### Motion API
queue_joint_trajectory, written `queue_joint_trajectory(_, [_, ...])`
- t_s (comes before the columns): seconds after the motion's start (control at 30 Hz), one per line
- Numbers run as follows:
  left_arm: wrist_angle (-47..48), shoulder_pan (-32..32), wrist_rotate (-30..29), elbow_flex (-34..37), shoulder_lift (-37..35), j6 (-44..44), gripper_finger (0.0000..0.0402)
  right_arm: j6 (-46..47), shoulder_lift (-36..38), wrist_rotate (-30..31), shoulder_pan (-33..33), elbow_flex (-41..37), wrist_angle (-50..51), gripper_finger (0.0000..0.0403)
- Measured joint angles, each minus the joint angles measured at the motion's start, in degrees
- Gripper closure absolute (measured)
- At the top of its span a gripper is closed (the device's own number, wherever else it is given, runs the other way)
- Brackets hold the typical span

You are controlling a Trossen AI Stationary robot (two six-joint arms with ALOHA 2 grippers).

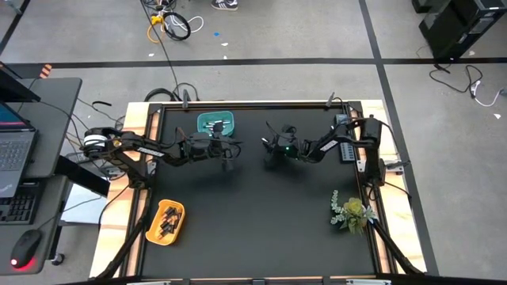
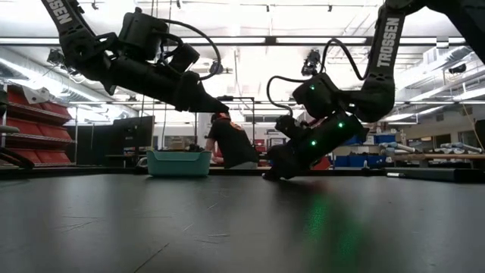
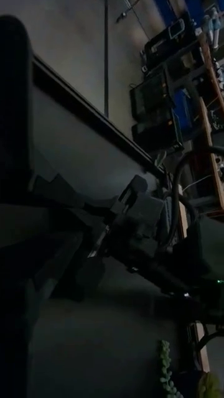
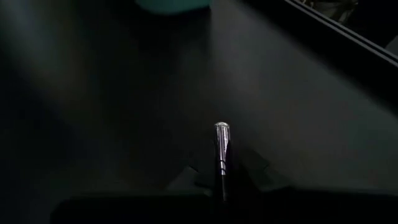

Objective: Sort batteries
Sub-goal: Put the silver battery into the green bin

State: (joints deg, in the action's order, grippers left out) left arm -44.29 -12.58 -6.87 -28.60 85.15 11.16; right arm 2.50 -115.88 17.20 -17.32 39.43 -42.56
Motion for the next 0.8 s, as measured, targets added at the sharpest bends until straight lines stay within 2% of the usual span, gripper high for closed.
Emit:
queue_joint_trajectory(0.2, [-1.0,0.0,-0.4,0.0,0.0,-0.1,0.0315,0.8,-0.4,-2.2,0.2,0.0,-4.7,0.0384])
queue_joint_trajectory(0.3, [-4.9,1.1,-3.4,0.8,0.0,1.0,0.0315,1.4,-0.5,-3.4,1.0,2.1,-2.7,0.0384])
queue_joint_trajectory(0.43, [-19.6,3.7,-6.9,7.3,-0.6,4.9,0.0318,1.2,-0.5,-3.7,2.1,6.9,4.9,0.0384])
queue_joint_trajectory(0.53, [-27.1,3.4,-8.5,12.0,-1.3,5.0,0.0324,0.0,-0.5,-4.5,3.3,12.1,12.2,0.0384])
queue_joint_trajectory(0.8, [-27.5,3.2,-8.3,18.0,-5.5,3.2,0.0348,-4.2,1.0,-5.5,6.7,29.9,35.4,0.0384])
